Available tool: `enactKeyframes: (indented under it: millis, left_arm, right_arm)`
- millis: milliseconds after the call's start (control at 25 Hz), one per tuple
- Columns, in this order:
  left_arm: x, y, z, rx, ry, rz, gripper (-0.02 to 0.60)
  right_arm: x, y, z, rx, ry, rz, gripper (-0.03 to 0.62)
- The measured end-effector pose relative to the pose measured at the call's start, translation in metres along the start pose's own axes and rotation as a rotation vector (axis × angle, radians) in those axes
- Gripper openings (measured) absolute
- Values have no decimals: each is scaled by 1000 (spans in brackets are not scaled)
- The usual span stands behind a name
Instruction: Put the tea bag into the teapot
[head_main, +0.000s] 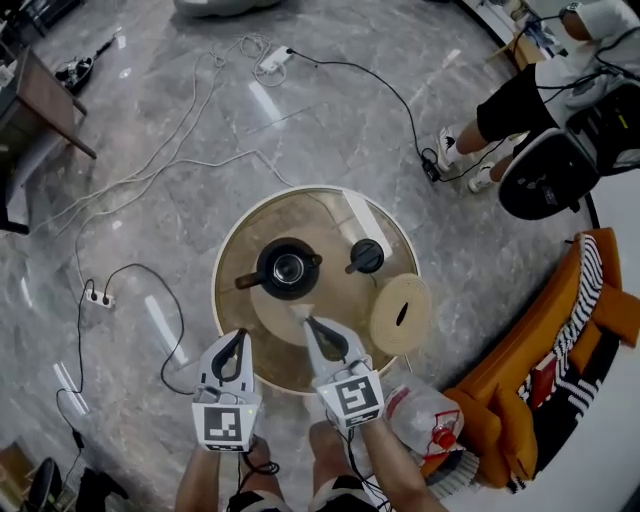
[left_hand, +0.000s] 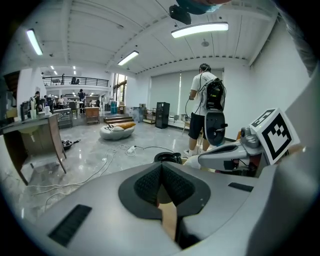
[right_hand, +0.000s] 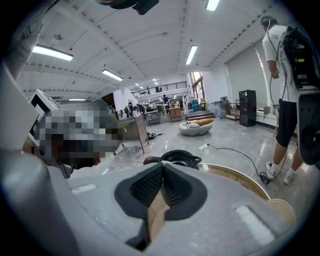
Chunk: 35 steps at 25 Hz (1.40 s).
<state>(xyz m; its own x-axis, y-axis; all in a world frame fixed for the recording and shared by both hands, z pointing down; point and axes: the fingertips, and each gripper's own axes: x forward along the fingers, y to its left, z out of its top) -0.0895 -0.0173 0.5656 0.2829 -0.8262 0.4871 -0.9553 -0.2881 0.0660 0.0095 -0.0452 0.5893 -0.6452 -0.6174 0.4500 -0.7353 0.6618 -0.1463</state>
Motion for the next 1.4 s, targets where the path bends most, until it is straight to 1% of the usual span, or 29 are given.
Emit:
enactKeyframes:
  millis: [120, 240, 360, 480, 520, 600, 640, 720, 840, 1120, 1240, 1320, 1400]
  left_arm:
    - [1, 3, 15, -12, -12, 9, 15]
    - [4, 9, 28, 42, -41, 3, 15]
    - [10, 15, 39, 22, -43, 11, 15]
    - [18, 22, 46, 50, -58, 4, 15]
    - [20, 24, 47, 42, -56, 5, 15]
    - [24, 27, 49, 1, -41, 12, 15]
    - [27, 29, 49, 1, -38, 12, 15]
    - [33, 35, 46, 31, -42, 8, 15]
    - [42, 41, 41, -8, -29, 16, 15]
    - [56, 51, 19, -46, 7, 16, 15]
    - [60, 53, 12, -85, 29, 18, 15]
    - [62, 54, 8, -89, 31, 18, 15]
    - [63, 56, 5, -62, 25, 13, 15]
  right_arm:
    - [2, -2, 16, -9, -14, -4, 2]
    - [5, -4, 30, -9, -13, -5, 2]
    - [14, -8, 41, -18, -36, -8, 2]
    - [24, -14, 49, -22, -44, -12, 2]
    - [27, -15, 50, -21, -37, -13, 2]
    - [34, -18, 52, -18, -29, -13, 2]
    - [38, -19, 53, -19, -34, -13, 2]
    - [46, -22, 52, -21, -41, -12, 2]
    - [61, -25, 49, -15, -26, -9, 2]
    - [86, -30, 27, -11, 7, -4, 2]
    - [92, -32, 18, -5, 21, -10, 2]
    - [94, -32, 15, -2, 29, -12, 2]
    - [96, -33, 13, -1, 31, -13, 2]
